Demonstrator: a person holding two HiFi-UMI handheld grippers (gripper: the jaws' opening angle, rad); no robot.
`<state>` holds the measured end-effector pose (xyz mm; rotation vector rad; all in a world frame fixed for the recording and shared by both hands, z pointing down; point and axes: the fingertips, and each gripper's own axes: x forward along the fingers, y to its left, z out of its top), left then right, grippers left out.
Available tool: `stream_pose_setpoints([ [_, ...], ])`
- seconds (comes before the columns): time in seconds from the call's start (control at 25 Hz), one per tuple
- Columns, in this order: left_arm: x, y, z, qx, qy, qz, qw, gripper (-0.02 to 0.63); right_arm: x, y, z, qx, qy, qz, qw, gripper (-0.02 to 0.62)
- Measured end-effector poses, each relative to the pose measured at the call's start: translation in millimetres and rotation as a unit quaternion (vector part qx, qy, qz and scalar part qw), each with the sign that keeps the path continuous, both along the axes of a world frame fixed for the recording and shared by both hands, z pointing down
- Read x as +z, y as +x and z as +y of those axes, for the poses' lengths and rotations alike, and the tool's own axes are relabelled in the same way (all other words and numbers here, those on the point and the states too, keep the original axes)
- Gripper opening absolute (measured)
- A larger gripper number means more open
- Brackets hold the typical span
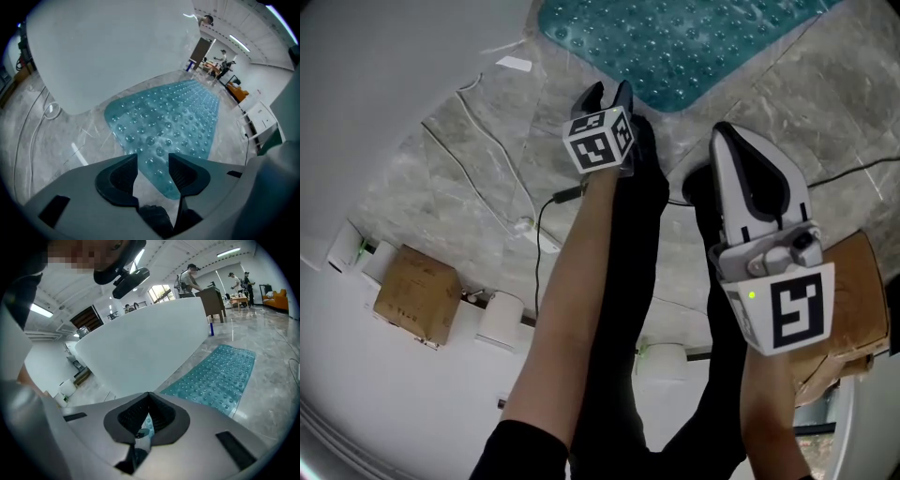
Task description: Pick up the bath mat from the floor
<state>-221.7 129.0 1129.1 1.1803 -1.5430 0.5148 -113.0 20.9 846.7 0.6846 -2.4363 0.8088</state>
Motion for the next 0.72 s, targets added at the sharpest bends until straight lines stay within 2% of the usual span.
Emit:
stream_pose_setpoints([
  [0.12, 22.8, -0.8, 6.0, -0.05, -0.011, 0.012, 0.9986, 0.232, 13.1, 0.2, 0.7, 0.002, -0.008, 0.003, 1.0, 0.012],
  [0.32, 49.0, -1.3, 1.8, -0.089, -0.013, 0.015, 0.9958, 0.292, 25.7, -3.4, -5.8, 0.011, -0.012, -0.003, 1.0, 0.012],
  [0.44, 59.2, -6.2, 3.2, -0.141, -0.015, 0.022, 0.9897, 0.309, 29.3, -7.1, -6.3, 0.002, -0.01, -0.002, 1.0, 0.012],
  [0.56, 66.4, -12.1, 0.9, -0.182, -0.015, 0.029, 0.9828, 0.319, 33.2, -5.1, -17.6, 0.013, -0.011, -0.004, 1.0, 0.012],
  [0.72, 73.2, -13.9, -4.4, -0.191, -0.028, 0.024, 0.981, 0.319, 35.6, -4.0, -26.1, 0.024, -0.008, -0.008, 1.0, 0.012],
])
